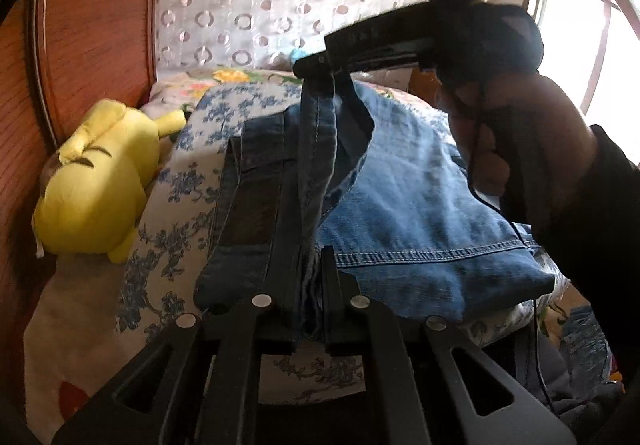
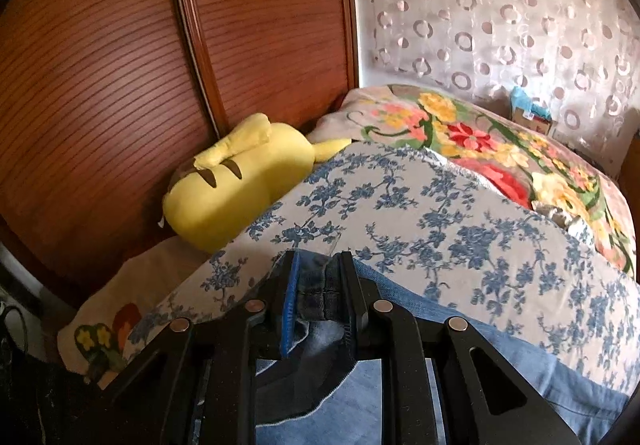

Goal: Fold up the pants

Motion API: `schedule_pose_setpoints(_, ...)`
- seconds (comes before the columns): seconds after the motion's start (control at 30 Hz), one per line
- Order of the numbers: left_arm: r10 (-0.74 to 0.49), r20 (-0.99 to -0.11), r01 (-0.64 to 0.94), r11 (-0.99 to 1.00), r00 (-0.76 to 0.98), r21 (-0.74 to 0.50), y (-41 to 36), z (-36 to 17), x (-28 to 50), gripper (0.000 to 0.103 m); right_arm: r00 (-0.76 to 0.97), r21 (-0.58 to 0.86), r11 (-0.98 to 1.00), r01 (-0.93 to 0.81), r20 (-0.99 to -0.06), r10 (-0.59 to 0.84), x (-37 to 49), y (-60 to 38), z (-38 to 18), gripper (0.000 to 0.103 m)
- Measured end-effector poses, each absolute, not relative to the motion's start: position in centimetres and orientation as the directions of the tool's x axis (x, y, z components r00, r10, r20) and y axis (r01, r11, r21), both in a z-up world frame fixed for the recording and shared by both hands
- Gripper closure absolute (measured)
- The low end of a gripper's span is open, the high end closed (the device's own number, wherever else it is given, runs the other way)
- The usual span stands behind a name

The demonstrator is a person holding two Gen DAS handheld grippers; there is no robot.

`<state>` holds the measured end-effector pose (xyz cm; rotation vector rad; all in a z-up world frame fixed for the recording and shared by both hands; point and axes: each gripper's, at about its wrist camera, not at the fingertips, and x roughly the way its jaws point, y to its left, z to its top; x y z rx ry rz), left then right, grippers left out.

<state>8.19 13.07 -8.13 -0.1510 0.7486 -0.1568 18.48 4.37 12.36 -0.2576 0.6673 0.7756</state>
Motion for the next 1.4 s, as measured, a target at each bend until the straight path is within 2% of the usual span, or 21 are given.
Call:
schedule_pose_setpoints(0.07,-0.185,-0.673,0.074,0.979,0.716,-0.189,13.2,-8.3,8.1,0.086,0.518,0.024,0.692,-0.722,-0.643,0.564,18.1,4.8,12.6,0.074)
schedule_pose_setpoints(0.13,-0.167,-0.675,0.058,0.982,0.719,-0.181,13.4,-8.3,8.0,0.081,0.532,-0.003,0.682,-0.731,-0.629,0.567,17.4,4.8,13.1,0.06)
schedule_pose_setpoints(0.27,-0.167,-0.658,0.055,0.981,0.734,-0.188,13.8,-7.9,7.7,0.06,0.551,-0.031,0.675,-0.737,-0.606,0.574,16.3,3.7,13.8,0.056)
schedule_pose_setpoints(0.37,-0.159,-0.643,0.052,0.982,0.749,-0.182,13.8,-7.3,7.5,0.057,0.561,-0.045,0.67,-0.741,-0.59,0.581,15.3,2.0,14.1,0.056)
schedule_pose_setpoints(0.63,-0.153,-0.623,0.061,0.984,0.768,-0.166,13.5,-6.7,7.1,0.057,0.595,-0.044,0.697,-0.716,-0.561,0.576,12.1,-5.1,14.0,0.056)
schedule_pose_setpoints(0.83,-0.166,-0.645,0.078,0.984,0.746,-0.163,12.6,-8.0,7.7,0.06,0.643,-0.051,0.757,-0.651,-0.567,0.515,10.2,-10.2,12.3,0.055)
schedule_pose_setpoints(0.97,-0.153,-0.668,0.07,0.986,0.728,-0.149,12.3,-9.0,8.0,0.069,0.653,-0.062,0.787,-0.614,-0.6,0.462,9.6,-12.3,9.7,0.054)
schedule_pose_setpoints(1.27,-0.137,-0.694,0.069,0.99,0.707,-0.125,12.2,-10.2,8.5,0.071,0.633,-0.054,0.827,-0.559,-0.672,0.384,10.5,-12.0,4.2,0.054)
schedule_pose_setpoints(1.4,-0.132,-0.693,0.07,0.991,0.709,-0.117,12.0,-10.2,8.4,0.088,0.629,-0.056,0.833,-0.551,-0.684,0.37,10.9,-11.3,3.1,0.054)
